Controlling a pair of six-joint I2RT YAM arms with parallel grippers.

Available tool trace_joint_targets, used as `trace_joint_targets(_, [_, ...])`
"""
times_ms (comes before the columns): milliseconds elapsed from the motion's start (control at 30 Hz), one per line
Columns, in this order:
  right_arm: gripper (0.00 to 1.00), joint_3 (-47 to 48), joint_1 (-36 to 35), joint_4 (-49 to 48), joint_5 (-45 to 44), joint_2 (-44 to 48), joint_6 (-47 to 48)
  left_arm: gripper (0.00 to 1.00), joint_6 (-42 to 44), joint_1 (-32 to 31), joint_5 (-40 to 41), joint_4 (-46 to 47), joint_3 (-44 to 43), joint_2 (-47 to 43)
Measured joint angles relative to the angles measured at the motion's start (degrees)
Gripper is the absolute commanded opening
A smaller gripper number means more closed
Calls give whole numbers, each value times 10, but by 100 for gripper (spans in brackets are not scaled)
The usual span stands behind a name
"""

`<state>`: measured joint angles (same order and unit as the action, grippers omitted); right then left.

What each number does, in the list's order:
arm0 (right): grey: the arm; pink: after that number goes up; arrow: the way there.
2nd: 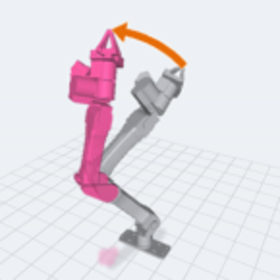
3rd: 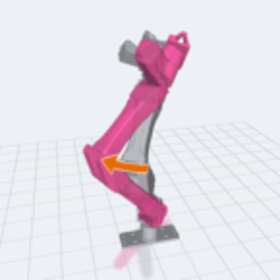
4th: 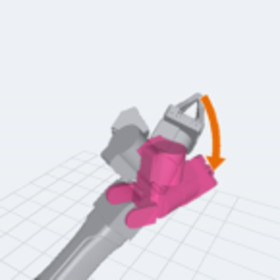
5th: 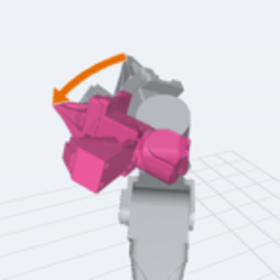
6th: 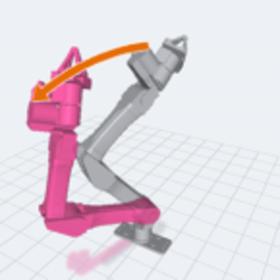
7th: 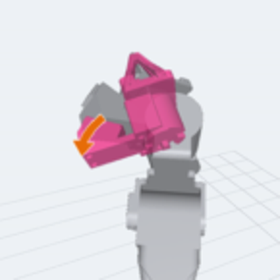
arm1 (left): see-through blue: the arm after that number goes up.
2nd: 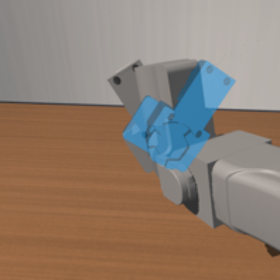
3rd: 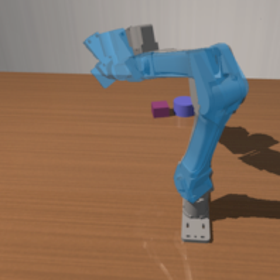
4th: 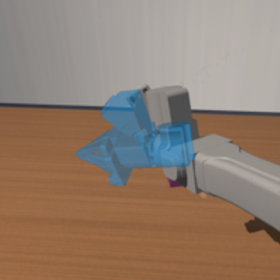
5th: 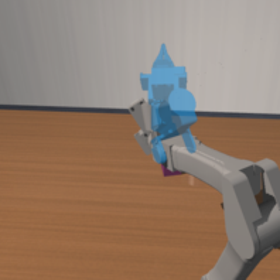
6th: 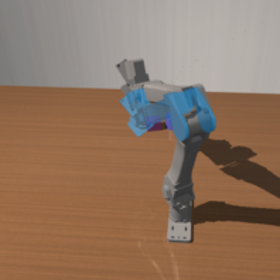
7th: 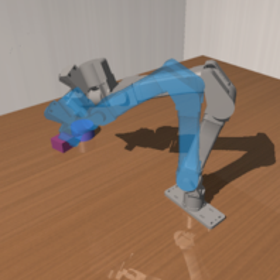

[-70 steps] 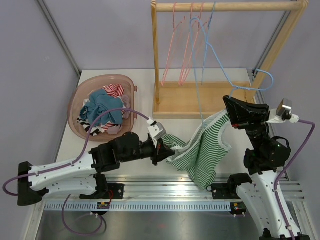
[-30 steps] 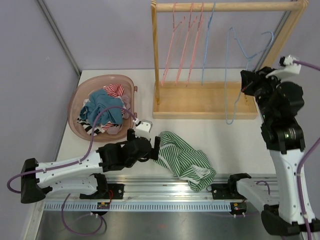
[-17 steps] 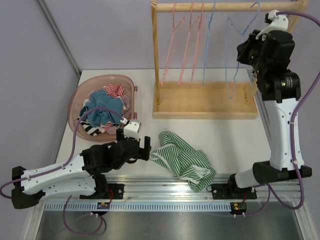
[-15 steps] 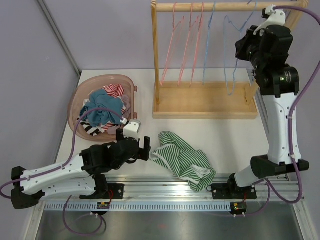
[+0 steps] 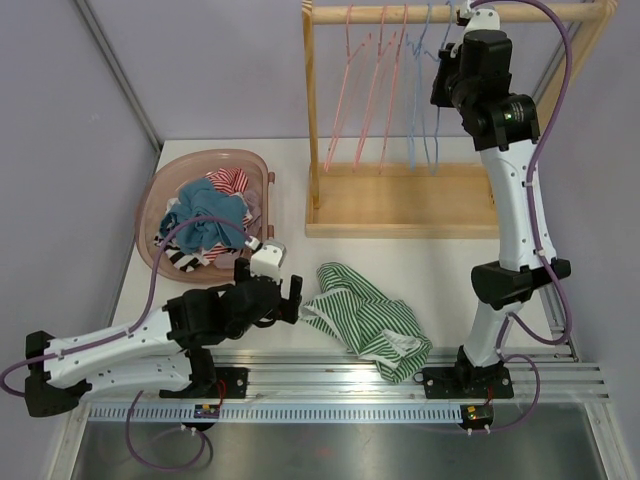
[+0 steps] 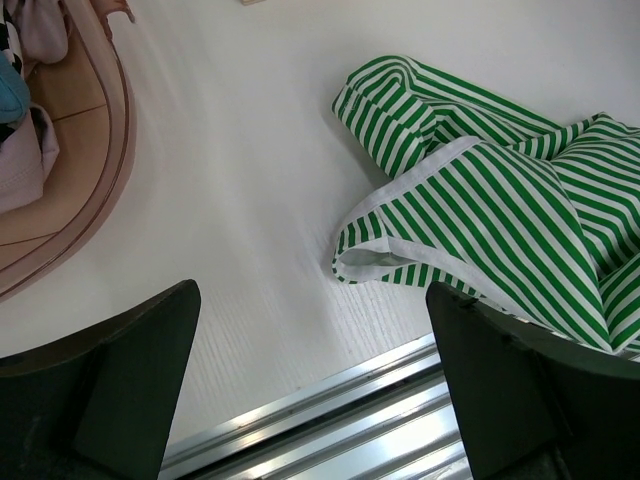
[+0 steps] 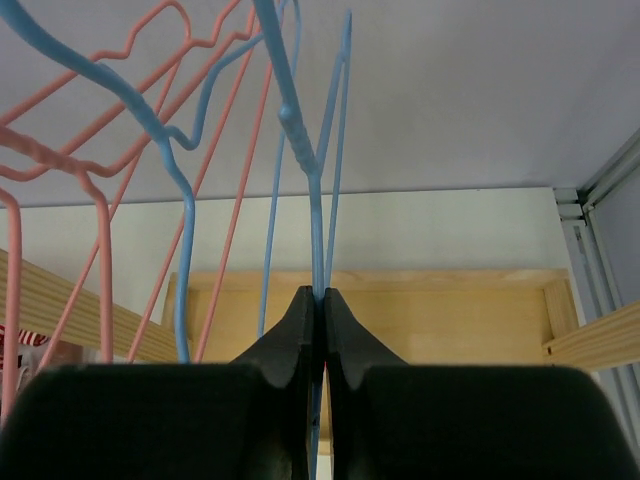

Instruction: Remove the tank top from the hanger

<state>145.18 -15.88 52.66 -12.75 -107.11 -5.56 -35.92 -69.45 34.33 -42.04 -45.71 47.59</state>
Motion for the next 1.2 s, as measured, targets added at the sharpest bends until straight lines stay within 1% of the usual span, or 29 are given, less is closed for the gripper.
trace_joint_targets(100, [0,-3,0,1,-11,-6,1,99,1,0,-5,2,0,6])
trace_joint_targets(133, [1,-6,0,-1,-14,-4,1,99,2,0,-8,3,0,7])
trace_joint_targets(200, [15,-19,0,-7,-16,4,2,99,4,0,-15,10,0,10])
trace_joint_targets(233, [28,-25,0,-8,-16,8,2,99,4,0,-19,16,0,12])
trace_joint_targets(300, [39,-36,0,-10,-16,17,3,99,6,0,-29,31,0,18])
trace_joint_targets(333, [48,-43,0,-10,-16,23,3,99,8,0,-37,41,0,23])
trace_joint_targets(400, [61,-61,0,-9,-16,39,4,99,12,-2,-49,62,0,39])
trace_joint_targets(433, [72,-73,0,-12,-17,50,5,99,13,-5,-54,72,0,49])
trace_joint_targets(500, [83,-98,0,-11,-23,78,2,99,17,-15,-65,96,0,75])
trace_joint_targets(533, [93,-114,0,-13,-27,95,3,99,19,-22,-69,108,0,89])
trace_joint_targets(567, [99,-130,0,-13,-31,116,1,99,21,-28,-73,120,0,103])
trace_joint_targets(667, [99,-192,0,-21,-40,189,0,99,28,-51,-87,160,-3,151])
trace_joint_targets(833, [99,-342,0,-44,-29,365,-22,99,34,-80,-101,205,-39,246])
trace_joint_targets(1033, [99,-505,0,-66,59,536,-57,99,42,-102,-122,257,-83,361])
trace_joint_targets(1100, [100,-542,0,-76,95,569,-67,99,42,-104,-132,269,-96,401])
trace_joint_targets(1200, [99,-575,0,-78,137,593,-76,99,44,-106,-142,285,-116,462])
